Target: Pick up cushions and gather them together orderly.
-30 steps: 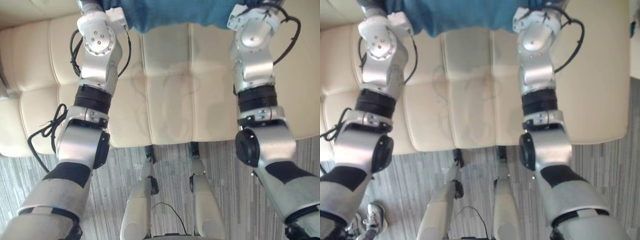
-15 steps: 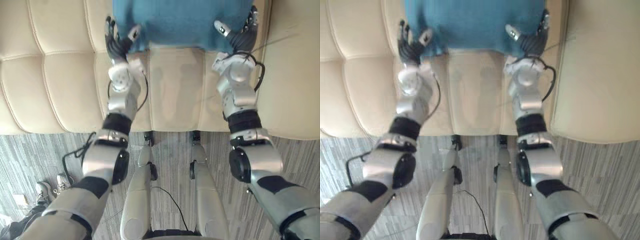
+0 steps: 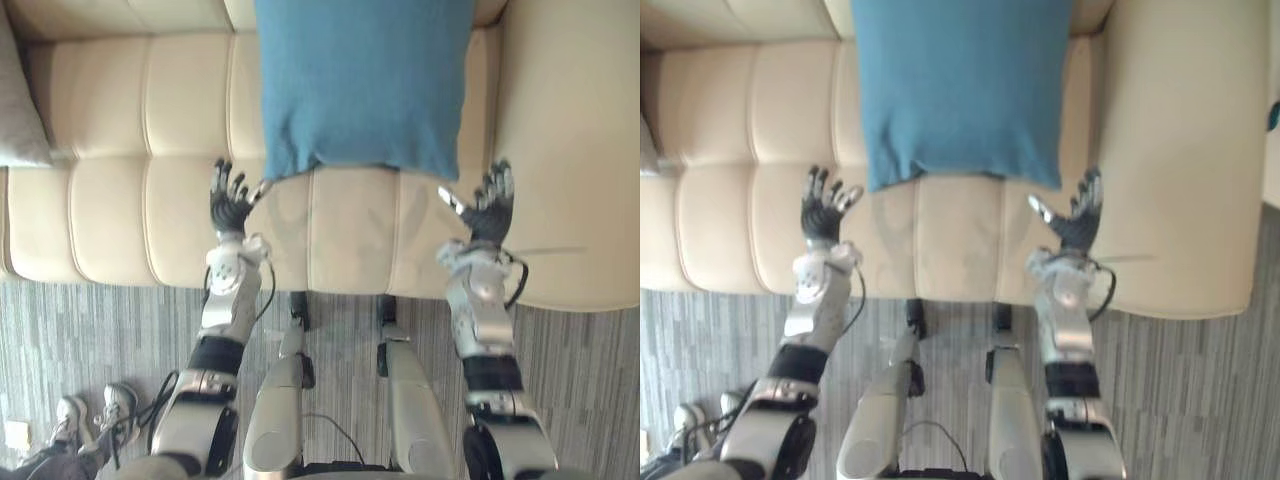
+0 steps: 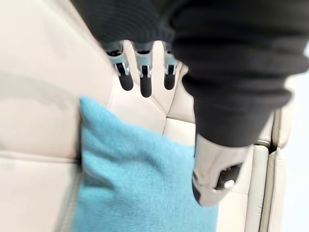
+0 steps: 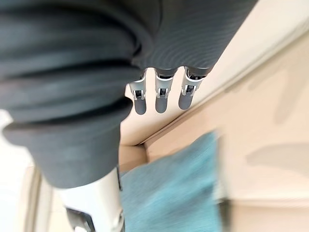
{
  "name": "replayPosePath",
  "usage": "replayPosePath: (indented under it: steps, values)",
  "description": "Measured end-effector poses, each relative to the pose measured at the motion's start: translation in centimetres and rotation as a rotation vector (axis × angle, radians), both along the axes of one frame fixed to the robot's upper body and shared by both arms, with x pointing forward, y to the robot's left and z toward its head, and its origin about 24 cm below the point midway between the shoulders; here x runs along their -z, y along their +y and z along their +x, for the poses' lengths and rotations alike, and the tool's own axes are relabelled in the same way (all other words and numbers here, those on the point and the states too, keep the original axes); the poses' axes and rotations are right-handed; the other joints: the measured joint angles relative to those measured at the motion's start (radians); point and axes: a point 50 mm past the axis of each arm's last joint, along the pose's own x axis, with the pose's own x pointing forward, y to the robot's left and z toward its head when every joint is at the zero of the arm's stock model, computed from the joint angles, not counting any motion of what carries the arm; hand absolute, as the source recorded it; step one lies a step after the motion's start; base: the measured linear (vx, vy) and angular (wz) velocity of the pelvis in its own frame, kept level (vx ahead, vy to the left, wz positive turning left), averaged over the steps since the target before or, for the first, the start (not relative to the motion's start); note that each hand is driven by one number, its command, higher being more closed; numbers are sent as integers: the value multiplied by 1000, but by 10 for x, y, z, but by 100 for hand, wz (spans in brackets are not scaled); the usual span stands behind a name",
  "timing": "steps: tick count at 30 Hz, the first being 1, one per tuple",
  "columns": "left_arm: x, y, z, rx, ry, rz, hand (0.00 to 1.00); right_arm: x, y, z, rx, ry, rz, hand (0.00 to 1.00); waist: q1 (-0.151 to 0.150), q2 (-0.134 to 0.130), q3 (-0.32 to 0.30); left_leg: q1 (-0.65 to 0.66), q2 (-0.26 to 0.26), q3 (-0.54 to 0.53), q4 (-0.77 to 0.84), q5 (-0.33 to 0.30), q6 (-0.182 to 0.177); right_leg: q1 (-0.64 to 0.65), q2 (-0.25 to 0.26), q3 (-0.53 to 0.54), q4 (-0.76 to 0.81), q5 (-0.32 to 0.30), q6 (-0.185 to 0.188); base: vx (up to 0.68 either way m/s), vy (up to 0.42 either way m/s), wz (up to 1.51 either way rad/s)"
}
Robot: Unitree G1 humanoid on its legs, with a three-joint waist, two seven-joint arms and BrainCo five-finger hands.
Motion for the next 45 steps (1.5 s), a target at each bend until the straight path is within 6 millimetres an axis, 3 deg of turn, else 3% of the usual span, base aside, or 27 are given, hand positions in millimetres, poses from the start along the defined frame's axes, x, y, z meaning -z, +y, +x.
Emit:
replayPosePath:
  steps: [5, 10, 13, 15, 19, 24, 33, 35, 38, 40, 42, 43, 44, 45]
  values:
    - [84, 12, -68, -14, 301, -24, 0, 73, 2, -61, -74, 264, 75, 0, -1, -26, -131, 115, 11, 21, 12, -46, -13, 133, 7, -3, -43, -26, -2, 143, -48, -8]
    - [152, 8, -122, 12, 646, -21, 0, 139, 7, -102, -103, 584, 85, 0, -8, -32, -221, 200, 18, 23, 17, -75, -17, 246, 11, -12, -105, -26, -2, 95, -22, -1]
    - [176, 9, -149, 24, 794, 10, 0, 170, 9, -128, -99, 763, 105, 0, -8, -37, -245, 244, 19, 26, 14, -87, -20, 297, 14, -12, -141, -24, -3, 21, -5, -1]
    - [192, 12, -177, 13, 916, 21, 0, 193, 8, -157, -55, 909, 163, 0, -9, -40, -284, 281, 18, 35, 3, -99, -23, 339, 20, -10, -175, -20, 1, 34, 2, -11]
    - [207, 16, -209, 1, 1059, 20, 0, 211, 5, -190, 8, 1053, 234, 0, -9, -44, -318, 307, 18, 39, 1, -113, -29, 381, 22, -3, -221, 0, -3, 56, 7, -7]
    - [212, 20, -221, 12, 1115, 48, 0, 216, 2, -198, 42, 1096, 262, 0, -12, -47, -321, 343, 17, 37, 1, -125, -30, 431, 22, 1, -258, 10, -2, 43, 4, -3]
    - [212, 23, -222, 8, 1130, 56, 0, 218, 2, -194, 52, 1114, 287, 0, -11, -49, -321, 387, 15, 86, 1, -146, -34, 446, 27, 63, -258, 14, 0, 48, 6, -19]
    - [212, 22, -222, 9, 1129, 56, 0, 217, 2, -188, 48, 1102, 284, 0, -10, -51, -317, 398, 14, 114, 1, -152, -30, 441, 30, 93, -256, 21, 3, 16, 24, -49]
    - [210, 21, -211, 12, 1102, 59, 0, 212, 7, -165, 12, 1054, 254, 0, 3, -59, -282, 401, 20, 198, 42, -182, -26, 407, 41, 157, -230, 55, 19, -55, 42, -83]
    - [206, 19, -194, 23, 1063, 74, 0, 203, 16, -142, -40, 990, 216, 0, 7, -62, -255, 342, 47, 246, 143, -226, -14, 344, 57, 150, -194, 113, 30, -136, 29, -72]
    - [201, 16, -181, 18, 1020, 76, 0, 198, 19, -132, -53, 953, 203, 0, 8, -55, -241, 302, 80, 276, 211, -248, 6, 319, 58, 114, -201, 167, 38, -173, 12, -46]
    - [198, 12, -173, 22, 993, 71, 0, 194, 21, -127, -64, 931, 190, 0, 9, -43, -232, 287, 91, 291, 226, -249, 11, 304, 52, 73, -156, 138, 24, -235, -11, -26]
    - [195, 11, -167, 22, 968, 71, 0, 195, 22, -127, -69, 934, 189, 0, 11, -45, -231, 285, 94, 295, 234, -249, 12, 265, 27, -16, 53, 19, -13, -168, -15, -5]
    - [195, 10, -167, 23, 967, 71, 0, 195, 23, -128, -70, 940, 190, 0, 13, -45, -231, 290, 96, 293, 237, -249, 13, 262, 15, -41, 133, -19, -19, -138, -58, 0]
